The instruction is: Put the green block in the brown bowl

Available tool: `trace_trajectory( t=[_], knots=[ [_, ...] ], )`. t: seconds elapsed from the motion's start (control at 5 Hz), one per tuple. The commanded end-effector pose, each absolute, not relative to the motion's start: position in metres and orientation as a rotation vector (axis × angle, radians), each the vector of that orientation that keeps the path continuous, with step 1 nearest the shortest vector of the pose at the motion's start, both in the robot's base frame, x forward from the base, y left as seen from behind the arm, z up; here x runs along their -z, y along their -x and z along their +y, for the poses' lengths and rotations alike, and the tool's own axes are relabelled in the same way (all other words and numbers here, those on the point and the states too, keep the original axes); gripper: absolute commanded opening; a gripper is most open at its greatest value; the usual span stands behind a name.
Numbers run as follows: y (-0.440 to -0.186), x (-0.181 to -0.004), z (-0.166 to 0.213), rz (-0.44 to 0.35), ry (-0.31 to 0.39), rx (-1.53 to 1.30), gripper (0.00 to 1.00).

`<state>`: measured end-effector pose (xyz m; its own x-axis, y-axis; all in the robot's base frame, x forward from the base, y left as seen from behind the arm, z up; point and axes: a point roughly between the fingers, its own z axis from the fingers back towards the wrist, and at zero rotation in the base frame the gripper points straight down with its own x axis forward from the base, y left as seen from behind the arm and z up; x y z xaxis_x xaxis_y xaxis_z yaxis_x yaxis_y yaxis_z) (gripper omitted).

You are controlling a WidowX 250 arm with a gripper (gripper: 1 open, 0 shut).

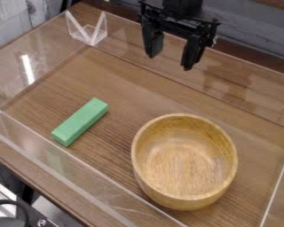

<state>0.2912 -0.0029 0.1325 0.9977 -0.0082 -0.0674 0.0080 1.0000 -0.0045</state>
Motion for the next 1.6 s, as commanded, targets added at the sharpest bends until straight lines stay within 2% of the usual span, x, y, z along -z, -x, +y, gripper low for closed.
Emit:
trace_trajectory(
  t=[0.0, 0.2, 0.4, 0.6, 1.4],
  knots=[
    [-0.283, -0.124, 0.013, 0.077, 0.002, 0.03, 1.0],
    [-0.263, -0.102, 0.04, 0.103, -0.007, 0.072, 1.0],
    [-0.235, -0.098, 0.071, 0.054, -0.015, 0.115, 1.0],
    [-0.222, -0.095, 0.095, 0.018, -0.026, 0.13, 1.0],
    [-0.223, -0.061, 0.099, 0.032, -0.014, 0.131, 1.0]
  ],
)
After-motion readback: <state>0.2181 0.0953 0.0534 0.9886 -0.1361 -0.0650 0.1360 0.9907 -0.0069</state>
